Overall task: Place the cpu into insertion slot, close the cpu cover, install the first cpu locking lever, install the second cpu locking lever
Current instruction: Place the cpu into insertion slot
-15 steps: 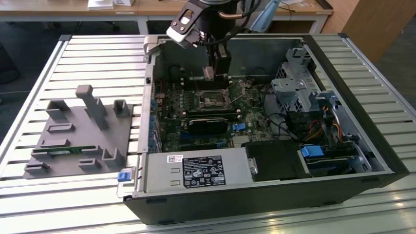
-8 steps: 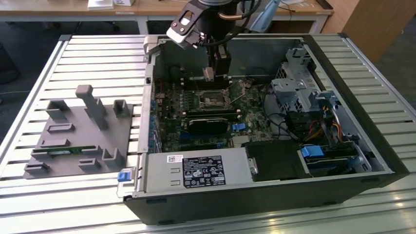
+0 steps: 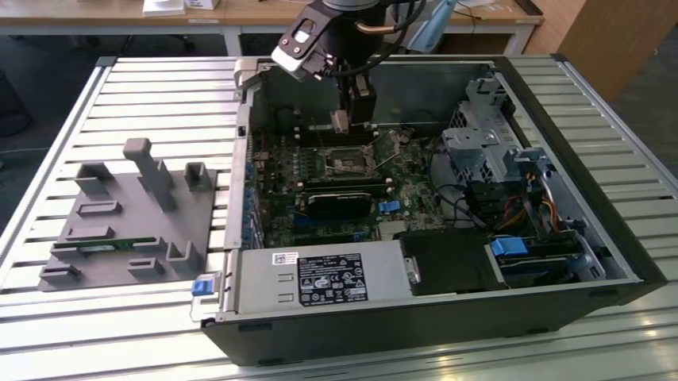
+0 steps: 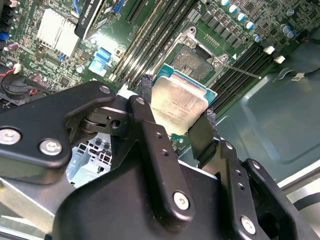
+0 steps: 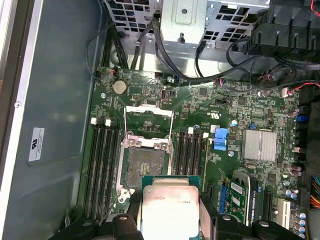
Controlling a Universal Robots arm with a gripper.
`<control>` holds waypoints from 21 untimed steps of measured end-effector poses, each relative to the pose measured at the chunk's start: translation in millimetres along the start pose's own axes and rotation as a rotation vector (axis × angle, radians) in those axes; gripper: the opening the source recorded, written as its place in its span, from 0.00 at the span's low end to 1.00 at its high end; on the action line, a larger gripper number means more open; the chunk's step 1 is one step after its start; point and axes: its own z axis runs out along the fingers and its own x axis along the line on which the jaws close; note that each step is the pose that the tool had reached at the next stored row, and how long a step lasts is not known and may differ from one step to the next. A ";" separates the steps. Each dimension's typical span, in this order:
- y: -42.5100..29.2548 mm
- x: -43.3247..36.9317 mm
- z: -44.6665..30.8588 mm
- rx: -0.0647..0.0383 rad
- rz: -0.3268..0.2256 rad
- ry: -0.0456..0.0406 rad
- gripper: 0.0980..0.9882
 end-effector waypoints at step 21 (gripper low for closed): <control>-0.5 0.0 5.5 0.000 0.011 -0.0035 0.50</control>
